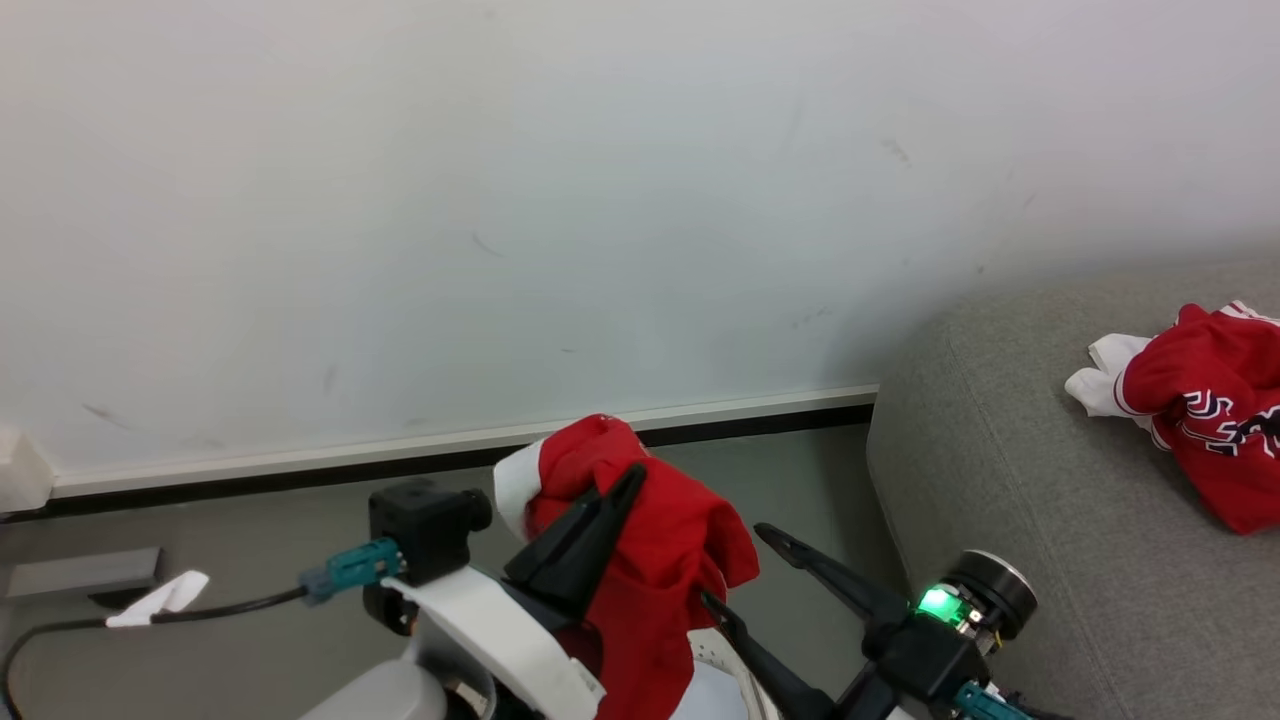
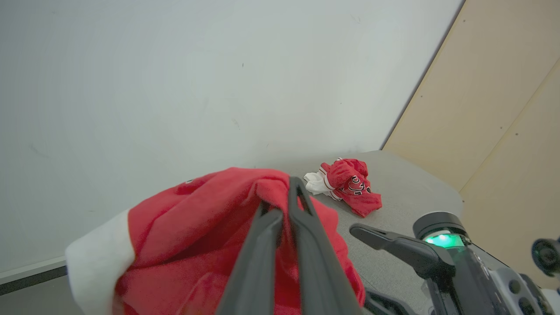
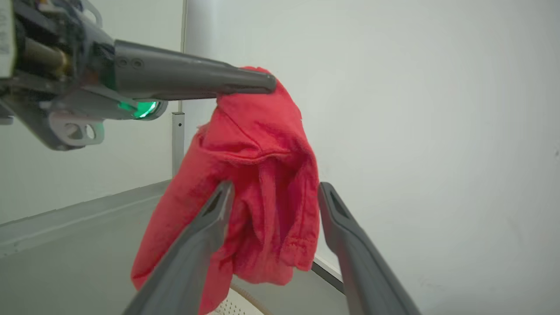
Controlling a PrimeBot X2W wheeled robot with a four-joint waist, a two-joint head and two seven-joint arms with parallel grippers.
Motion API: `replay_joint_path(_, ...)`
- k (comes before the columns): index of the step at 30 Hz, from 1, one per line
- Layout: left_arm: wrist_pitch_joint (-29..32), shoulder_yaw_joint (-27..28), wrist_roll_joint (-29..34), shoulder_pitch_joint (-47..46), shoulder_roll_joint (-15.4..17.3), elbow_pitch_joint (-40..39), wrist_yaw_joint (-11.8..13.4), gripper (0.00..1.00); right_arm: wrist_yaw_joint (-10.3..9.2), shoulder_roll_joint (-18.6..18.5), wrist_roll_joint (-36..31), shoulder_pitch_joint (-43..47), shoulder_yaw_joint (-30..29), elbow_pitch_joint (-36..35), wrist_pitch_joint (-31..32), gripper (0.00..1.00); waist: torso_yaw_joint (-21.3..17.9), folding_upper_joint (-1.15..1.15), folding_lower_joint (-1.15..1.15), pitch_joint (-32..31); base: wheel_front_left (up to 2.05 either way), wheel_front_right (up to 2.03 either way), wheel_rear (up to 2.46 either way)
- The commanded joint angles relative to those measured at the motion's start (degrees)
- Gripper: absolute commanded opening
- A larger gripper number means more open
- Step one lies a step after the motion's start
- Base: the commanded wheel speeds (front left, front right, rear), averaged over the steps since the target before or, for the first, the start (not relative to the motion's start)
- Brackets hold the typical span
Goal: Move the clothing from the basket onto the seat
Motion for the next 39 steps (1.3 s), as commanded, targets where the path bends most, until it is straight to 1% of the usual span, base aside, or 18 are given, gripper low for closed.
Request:
replay_joint_path(1, 0.3, -0.4, 0.7, 0.5, 0.0, -0.6, -0.2, 0.0, -0.13, -0.7, -0.1, -1.9, 1.3, 0.6, 0.3, 1.0, 0.0, 0.0, 0.01, -0.2, 0.0, 0.0, 0.0)
replay_joint_path(4, 1.2, -1.3, 0.9, 0.1, -0.4, -1.3, -0.3, 0.0, -0.13, -1.2, -1.0, -4.8, 4.2, 2.4, 0.7, 1.0, 0.1, 0.0, 0.01, -0.4, 0.0, 0.0, 0.0)
replay_joint_path(10, 2.7, -3.0, 0.2, -0.4, -1.5, -2.5, -1.3, 0.0, -0.13, -0.7, -2.8, -8.6, 6.4, 5.9, 1.1, 1.0, 0.4, 0.0, 0.01, -0.7, 0.0, 0.0, 0.0)
replay_joint_path(12, 3.0, -3.2, -0.2, -0.4, -1.7, -2.7, -1.6, 0.0, -0.13, -0.4, -2.5, -8.9, 6.9, 6.5, 1.2, 1.0, 0.4, 0.0, 0.01, -0.7, 0.0, 0.0, 0.0)
replay_joint_path(13, 3.4, -3.7, -0.3, -0.5, -1.9, -2.9, -1.9, 0.0, -0.13, 0.4, -1.0, -9.5, 8.1, 7.5, 1.3, 1.0, 0.5, 0.0, 0.01, -0.8, 0.0, 0.0, 0.0)
replay_joint_path(14, 3.5, -3.9, -0.3, -0.6, -2.2, -2.9, -2.0, 0.0, -0.13, 0.5, -0.5, -9.9, 8.6, 8.1, 1.0, 0.44, 0.6, 0.0, 0.01, -0.8, 0.0, 0.0, 0.0)
replay_joint_path(15, 3.5, -3.9, -0.3, -0.6, -2.2, -2.9, -2.0, 0.0, -0.13, 0.5, -0.5, -9.9, 8.6, 8.1, 1.0, 0.44, 0.6, 0.0, 0.01, -0.8, 0.0, 0.0, 0.0)
replay_joint_path(16, 3.5, -4.1, -0.3, -0.7, -2.4, -2.8, -2.0, 0.0, -0.13, 0.8, 0.6, -10.1, 8.8, 8.6, 0.6, 0.0, 0.7, 0.0, 0.01, -0.9, 0.0, 0.0, 0.0)
replay_joint_path(18, 3.6, -4.4, -0.4, -0.7, -2.9, -2.4, -2.1, 0.0, -0.13, 1.3, 3.1, -10.2, 9.5, 9.3, 0.1, 0.0, 0.8, 0.0, 0.01, -1.0, 0.0, 0.0, 0.0)
replay_joint_path(20, 3.4, -4.6, -0.5, -0.4, -3.3, -2.1, -1.9, 0.0, -0.13, 1.5, 4.5, -10.6, 8.7, 9.7, -1.1, 0.0, 0.7, 0.0, 0.01, -1.0, 0.0, 0.0, 0.0)
replay_joint_path(21, 3.2, -4.7, -0.3, -0.1, -3.4, -1.8, -1.8, 0.03, -0.13, 1.5, 4.9, -10.7, 8.1, 9.9, -1.5, 0.0, 0.6, 0.0, 0.01, -1.0, 0.0, 0.0, 0.0)
replay_joint_path(22, 3.1, -4.8, -0.2, 0.1, -3.3, -1.6, -1.7, 0.13, -0.13, 1.4, 5.1, -10.6, 7.5, 10.2, -1.8, 0.0, 0.5, 0.0, 0.01, -1.0, 0.0, 0.0, 0.0)
replay_joint_path(24, 2.8, -4.8, 0.1, 0.5, -3.2, -1.2, -1.5, 0.23, -0.13, 1.3, 5.7, -10.1, 6.3, 10.5, -2.4, 0.0, 0.2, 0.0, 0.01, -0.9, 0.0, 0.0, 0.0)
replay_joint_path(26, 2.4, -4.7, 0.5, 0.7, -3.0, -0.7, -1.2, 0.44, -0.13, 0.9, 6.0, -9.5, 5.1, 10.4, -2.9, 0.0, -0.2, 0.0, 0.01, -0.9, 0.0, 0.0, 0.0)
replay_joint_path(27, 2.3, -4.6, 0.8, 0.8, -2.8, -0.4, -1.0, 0.88, -0.13, 0.6, 6.1, -9.2, 4.5, 10.3, -3.0, 0.0, -0.5, 0.0, 0.01, -0.8, 0.0, 0.0, 0.0)
replay_joint_path(28, 1.9, -4.5, 1.0, 0.9, -2.7, -0.2, -0.8, 1.0, -0.13, 0.4, 6.2, -8.9, 3.8, 10.1, -3.0, 0.0, -0.9, 0.0, 0.01, -0.7, 0.0, 0.0, 0.0)
replay_joint_path(32, 1.0, -4.7, 1.6, 1.5, -2.6, 1.0, -0.3, 1.0, -0.13, -0.4, 5.8, -7.9, 1.0, 9.2, -3.3, 0.0, -3.2, 0.0, 0.01, -0.3, 0.0, 0.0, 0.0)
replay_joint_path(39, -1.4, -5.0, 3.3, 1.6, -3.2, 2.9, -0.4, 1.0, -0.13, -1.9, 4.9, -5.8, -3.2, 5.7, -2.0, 0.0, -9.3, 0.0, 0.01, 0.7, 0.0, 0.0, 0.0)
